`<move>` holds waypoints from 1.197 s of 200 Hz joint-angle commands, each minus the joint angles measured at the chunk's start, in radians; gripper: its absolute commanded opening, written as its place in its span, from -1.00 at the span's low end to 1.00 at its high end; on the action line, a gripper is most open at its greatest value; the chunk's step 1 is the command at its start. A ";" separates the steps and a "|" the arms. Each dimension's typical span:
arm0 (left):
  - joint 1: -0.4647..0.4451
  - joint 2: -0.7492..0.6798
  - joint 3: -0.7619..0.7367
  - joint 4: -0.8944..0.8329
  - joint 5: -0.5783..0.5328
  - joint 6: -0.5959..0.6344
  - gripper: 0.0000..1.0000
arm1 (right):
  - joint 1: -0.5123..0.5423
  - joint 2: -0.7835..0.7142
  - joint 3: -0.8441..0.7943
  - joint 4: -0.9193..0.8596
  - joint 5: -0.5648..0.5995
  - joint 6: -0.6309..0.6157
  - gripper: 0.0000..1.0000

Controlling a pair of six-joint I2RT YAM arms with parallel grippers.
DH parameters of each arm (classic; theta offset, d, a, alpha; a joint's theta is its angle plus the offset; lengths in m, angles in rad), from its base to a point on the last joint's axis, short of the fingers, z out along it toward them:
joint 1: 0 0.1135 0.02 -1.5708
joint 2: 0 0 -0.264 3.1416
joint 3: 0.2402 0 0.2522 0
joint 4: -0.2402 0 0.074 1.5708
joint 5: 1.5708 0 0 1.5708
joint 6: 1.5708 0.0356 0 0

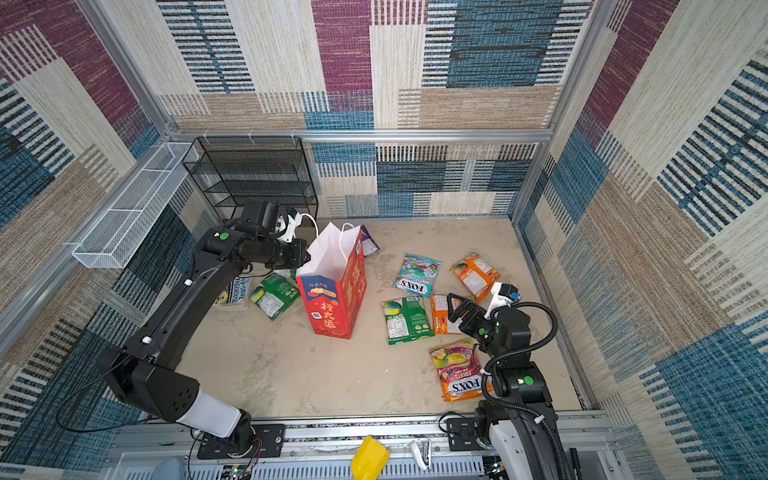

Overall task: Place the snacks into the paper bag
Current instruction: 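Reach left gripper to the bag rim while right gripper approaches snacks, then grip bag rim with left gripper while right gripper lowers onto pink packet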

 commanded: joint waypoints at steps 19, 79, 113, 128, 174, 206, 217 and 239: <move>0.001 -0.062 -0.099 0.102 0.005 -0.054 -1.00 | 0.001 0.114 0.033 -0.276 0.243 0.251 1.00; 0.001 -0.098 -0.142 0.131 0.044 -0.060 -1.00 | 0.001 0.196 0.018 -0.526 0.207 0.405 0.99; 0.001 -0.087 -0.142 0.130 0.078 -0.072 -1.00 | 0.001 0.182 0.014 -0.527 0.213 0.372 0.96; 0.001 -0.094 -0.144 0.130 0.072 -0.072 -1.00 | 0.001 0.224 0.002 -0.505 0.220 0.333 0.91; 0.004 -0.110 -0.146 0.130 0.047 -0.067 -1.00 | 0.002 0.289 -0.001 -0.453 0.190 0.273 0.68; 0.009 -0.108 -0.147 0.132 0.052 -0.072 -1.00 | 0.004 0.328 -0.031 -0.378 0.138 0.264 0.41; 0.012 -0.108 -0.148 0.130 0.052 -0.073 -1.00 | 0.004 0.347 -0.039 -0.356 0.123 0.261 0.31; 0.013 -0.107 -0.149 0.132 0.055 -0.075 -1.00 | 0.013 0.370 -0.049 -0.328 0.124 0.258 0.23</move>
